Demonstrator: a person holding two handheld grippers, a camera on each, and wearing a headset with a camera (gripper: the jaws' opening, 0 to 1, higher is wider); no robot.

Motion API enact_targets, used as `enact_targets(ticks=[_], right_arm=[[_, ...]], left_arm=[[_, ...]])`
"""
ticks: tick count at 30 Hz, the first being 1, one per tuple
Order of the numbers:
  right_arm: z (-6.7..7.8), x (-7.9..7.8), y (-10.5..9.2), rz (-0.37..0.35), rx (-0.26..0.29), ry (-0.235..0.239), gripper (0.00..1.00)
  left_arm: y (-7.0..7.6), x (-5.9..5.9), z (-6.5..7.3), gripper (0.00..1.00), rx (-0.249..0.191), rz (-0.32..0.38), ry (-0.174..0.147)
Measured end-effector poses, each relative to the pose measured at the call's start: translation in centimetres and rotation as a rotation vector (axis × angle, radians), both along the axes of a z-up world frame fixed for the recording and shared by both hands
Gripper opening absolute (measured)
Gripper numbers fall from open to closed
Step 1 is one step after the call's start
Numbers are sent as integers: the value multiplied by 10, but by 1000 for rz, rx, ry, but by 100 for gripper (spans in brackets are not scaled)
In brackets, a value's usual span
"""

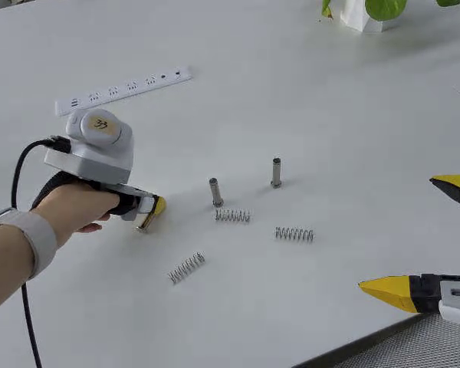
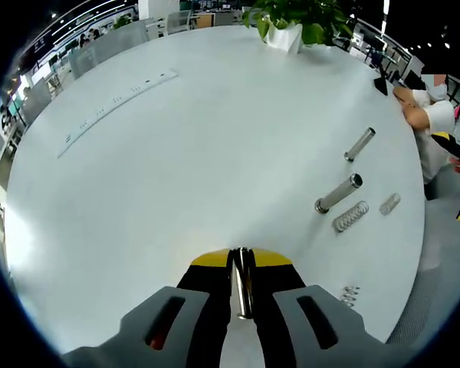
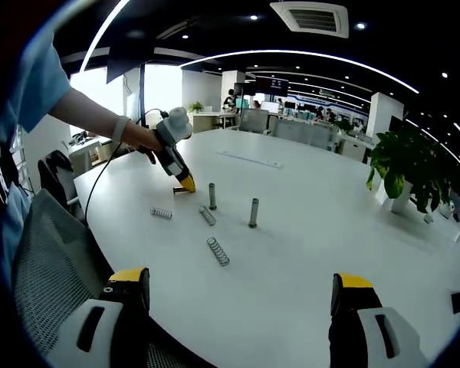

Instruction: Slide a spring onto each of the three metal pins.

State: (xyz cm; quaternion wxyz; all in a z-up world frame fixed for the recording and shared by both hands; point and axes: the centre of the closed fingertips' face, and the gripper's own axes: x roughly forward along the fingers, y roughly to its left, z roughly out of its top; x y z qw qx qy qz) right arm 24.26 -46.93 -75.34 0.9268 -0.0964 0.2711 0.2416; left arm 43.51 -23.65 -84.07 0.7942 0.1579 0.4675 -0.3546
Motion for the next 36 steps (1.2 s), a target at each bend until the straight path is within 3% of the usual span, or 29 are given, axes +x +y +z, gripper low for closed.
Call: enact_targets(ticks=[11,26,36], right_arm=[[1,1,5,10,4,-2,99],[1,-1,12,26,10,-3,99],[1,0,16,40,8,0,98]], left_arm=[[2,0,0,4,32,-5,-16],[4,-5,22,4,-37,27,-15],[6,-8,35,4,-58,18,-38]])
